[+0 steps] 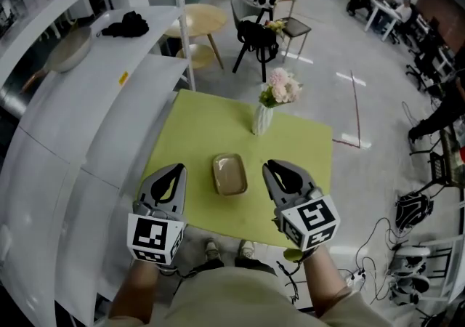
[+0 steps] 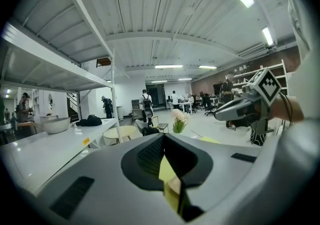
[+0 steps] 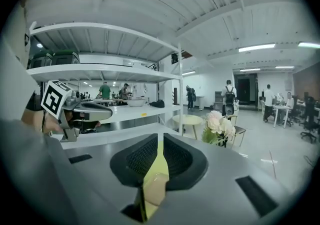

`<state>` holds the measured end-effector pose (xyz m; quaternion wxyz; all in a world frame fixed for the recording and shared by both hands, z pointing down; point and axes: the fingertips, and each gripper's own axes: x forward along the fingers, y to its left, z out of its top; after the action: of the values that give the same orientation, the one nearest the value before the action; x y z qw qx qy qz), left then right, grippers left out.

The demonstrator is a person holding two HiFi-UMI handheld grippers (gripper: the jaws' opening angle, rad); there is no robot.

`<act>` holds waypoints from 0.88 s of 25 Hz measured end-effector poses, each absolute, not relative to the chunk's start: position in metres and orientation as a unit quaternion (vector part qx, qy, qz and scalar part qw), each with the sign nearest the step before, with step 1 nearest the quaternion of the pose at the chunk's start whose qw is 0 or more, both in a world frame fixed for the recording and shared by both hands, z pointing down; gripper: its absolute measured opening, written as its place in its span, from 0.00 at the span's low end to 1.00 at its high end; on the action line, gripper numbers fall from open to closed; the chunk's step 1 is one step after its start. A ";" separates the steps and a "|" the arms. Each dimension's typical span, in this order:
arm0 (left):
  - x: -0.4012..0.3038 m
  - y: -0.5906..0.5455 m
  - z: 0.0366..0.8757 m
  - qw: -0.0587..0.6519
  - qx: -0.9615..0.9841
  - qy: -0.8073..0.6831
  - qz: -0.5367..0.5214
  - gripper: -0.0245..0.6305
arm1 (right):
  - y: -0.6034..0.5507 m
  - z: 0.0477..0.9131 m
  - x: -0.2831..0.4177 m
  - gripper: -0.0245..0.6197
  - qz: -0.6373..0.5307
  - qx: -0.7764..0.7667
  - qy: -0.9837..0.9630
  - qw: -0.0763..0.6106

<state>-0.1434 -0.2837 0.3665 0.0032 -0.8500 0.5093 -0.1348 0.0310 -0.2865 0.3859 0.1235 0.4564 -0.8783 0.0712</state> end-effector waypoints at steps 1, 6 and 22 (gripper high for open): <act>-0.144 -0.288 0.373 0.001 -0.848 0.512 -0.140 0.05 | -0.292 0.393 0.031 0.11 0.075 0.456 -0.877 0.128; -0.144 -0.310 0.408 -0.022 -0.843 0.512 -0.161 0.05 | -0.321 0.441 0.031 0.15 0.108 0.452 -0.872 0.152; -0.136 -0.336 0.559 -0.145 -0.834 0.467 -0.257 0.05 | -0.348 0.623 0.025 0.17 0.246 0.424 -0.836 0.248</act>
<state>-0.1357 -0.3361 0.5593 -0.1449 -0.8336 0.4671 -0.2568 0.0250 -0.3483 0.6227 0.2481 0.4238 -0.8356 0.2461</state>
